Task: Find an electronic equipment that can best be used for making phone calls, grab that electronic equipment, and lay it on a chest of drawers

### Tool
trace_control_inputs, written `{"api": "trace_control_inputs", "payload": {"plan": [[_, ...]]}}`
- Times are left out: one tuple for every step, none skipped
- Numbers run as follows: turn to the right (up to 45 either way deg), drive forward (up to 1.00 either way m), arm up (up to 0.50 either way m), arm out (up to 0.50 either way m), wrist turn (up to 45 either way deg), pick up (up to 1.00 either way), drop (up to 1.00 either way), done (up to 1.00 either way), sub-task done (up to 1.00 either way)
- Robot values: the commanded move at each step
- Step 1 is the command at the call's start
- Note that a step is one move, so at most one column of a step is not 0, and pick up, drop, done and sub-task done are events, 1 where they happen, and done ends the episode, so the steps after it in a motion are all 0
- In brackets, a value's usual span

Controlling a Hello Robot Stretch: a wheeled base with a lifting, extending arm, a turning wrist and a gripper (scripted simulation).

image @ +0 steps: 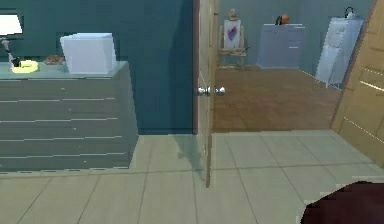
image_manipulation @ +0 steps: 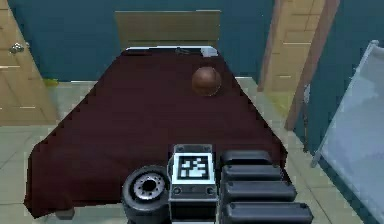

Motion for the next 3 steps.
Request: {"api": "trace_control_inputs", "payload": {"plan": [[24.0, 0.0, 0.0, 0.0, 0.0, 0.0, 0.0, 0.0, 0.0], [0.0, 1.0, 0.0, 0.0, 0.0, 0.0, 0.0, 0.0, 0.0], [0.0, 1.0, 0.0, 0.0, 0.0, 0.0, 0.0, 0.0, 0.0]]}}
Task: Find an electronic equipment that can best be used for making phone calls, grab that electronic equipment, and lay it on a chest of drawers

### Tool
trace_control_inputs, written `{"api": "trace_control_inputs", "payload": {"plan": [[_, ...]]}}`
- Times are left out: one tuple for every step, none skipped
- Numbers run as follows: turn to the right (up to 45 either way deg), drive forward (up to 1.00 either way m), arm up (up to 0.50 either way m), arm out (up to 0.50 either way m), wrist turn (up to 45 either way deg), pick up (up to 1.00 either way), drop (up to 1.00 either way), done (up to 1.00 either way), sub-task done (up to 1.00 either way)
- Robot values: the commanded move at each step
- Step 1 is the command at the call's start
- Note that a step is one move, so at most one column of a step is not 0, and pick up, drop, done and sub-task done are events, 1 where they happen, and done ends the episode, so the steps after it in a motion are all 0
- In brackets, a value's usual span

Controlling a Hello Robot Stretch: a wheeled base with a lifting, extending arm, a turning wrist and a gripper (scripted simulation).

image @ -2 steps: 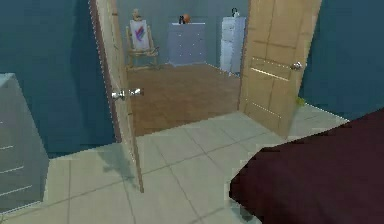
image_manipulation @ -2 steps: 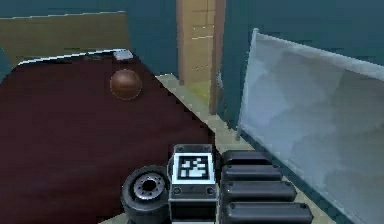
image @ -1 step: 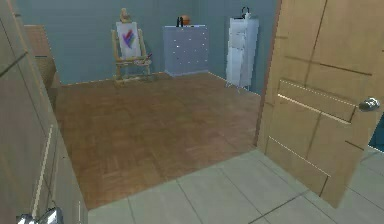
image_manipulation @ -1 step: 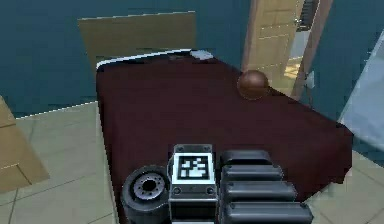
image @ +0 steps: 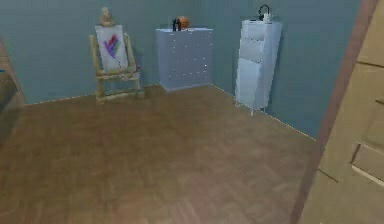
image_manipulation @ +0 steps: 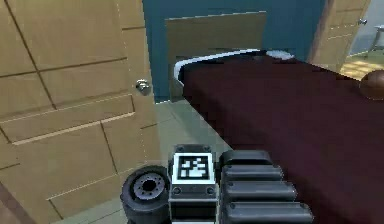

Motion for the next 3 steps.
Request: {"api": "trace_control_inputs", "payload": {"plan": [[0.0, 1.0, 0.0, 0.0, 0.0, 0.0, 0.0, 0.0, 0.0], [0.0, 1.0, 0.0, 0.0, 0.0, 0.0, 0.0, 0.0, 0.0], [0.0, 1.0, 0.0, 0.0, 0.0, 0.0, 0.0, 0.0, 0.0]]}}
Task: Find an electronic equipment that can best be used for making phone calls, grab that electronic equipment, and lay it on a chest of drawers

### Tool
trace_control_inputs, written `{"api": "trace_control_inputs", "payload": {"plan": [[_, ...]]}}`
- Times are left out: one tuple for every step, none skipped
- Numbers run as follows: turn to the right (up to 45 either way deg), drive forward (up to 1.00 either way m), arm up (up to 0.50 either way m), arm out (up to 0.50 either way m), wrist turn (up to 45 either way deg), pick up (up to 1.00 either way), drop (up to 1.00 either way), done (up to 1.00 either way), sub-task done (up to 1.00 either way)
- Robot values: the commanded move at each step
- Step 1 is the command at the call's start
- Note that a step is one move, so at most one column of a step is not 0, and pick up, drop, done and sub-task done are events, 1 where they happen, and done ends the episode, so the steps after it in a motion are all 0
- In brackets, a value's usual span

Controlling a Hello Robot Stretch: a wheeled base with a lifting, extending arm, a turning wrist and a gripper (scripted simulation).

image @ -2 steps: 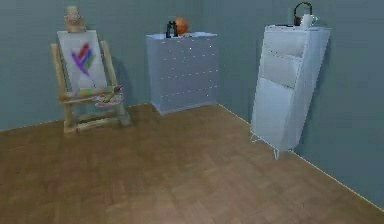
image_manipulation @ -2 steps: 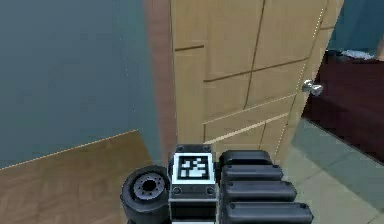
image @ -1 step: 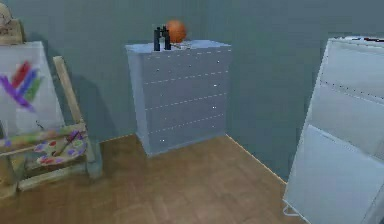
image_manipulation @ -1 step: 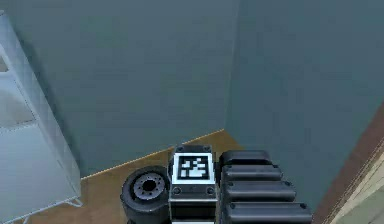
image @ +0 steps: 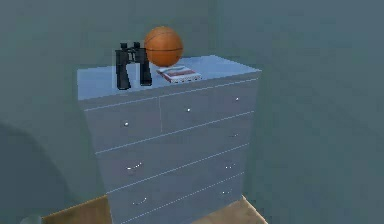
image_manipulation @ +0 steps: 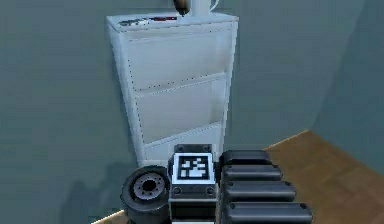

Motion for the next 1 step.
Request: {"api": "trace_control_inputs", "payload": {"plan": [[3.0, 0.0, 0.0, 0.0, 0.0, 0.0, 0.0, 0.0, 0.0]]}}
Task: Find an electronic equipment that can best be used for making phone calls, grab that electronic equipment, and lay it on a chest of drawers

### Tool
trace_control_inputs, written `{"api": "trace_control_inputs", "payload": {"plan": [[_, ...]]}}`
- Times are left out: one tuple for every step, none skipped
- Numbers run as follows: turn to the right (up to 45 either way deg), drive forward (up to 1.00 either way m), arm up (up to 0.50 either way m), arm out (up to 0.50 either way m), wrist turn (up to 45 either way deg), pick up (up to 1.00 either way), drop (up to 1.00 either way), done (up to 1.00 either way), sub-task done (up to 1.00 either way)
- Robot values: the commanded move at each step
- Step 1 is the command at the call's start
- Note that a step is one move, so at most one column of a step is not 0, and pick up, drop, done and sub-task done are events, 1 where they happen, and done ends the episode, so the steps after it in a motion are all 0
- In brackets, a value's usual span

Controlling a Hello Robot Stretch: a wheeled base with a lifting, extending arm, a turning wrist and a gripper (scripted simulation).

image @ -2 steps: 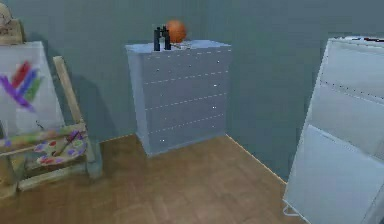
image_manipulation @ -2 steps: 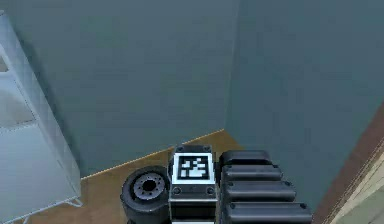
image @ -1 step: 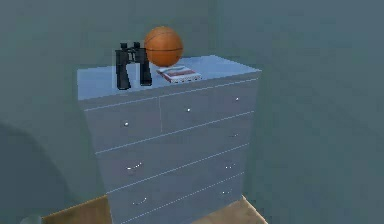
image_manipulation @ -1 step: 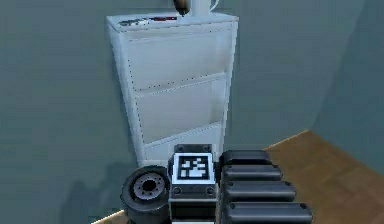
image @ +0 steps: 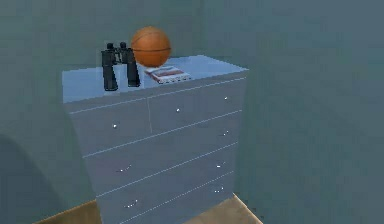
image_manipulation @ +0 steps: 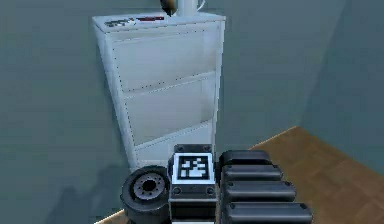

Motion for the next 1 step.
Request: {"api": "trace_control_inputs", "payload": {"plan": [[0.0, 0.75, 0.0, 0.0, 0.0, 0.0, 0.0, 0.0, 0.0]]}}
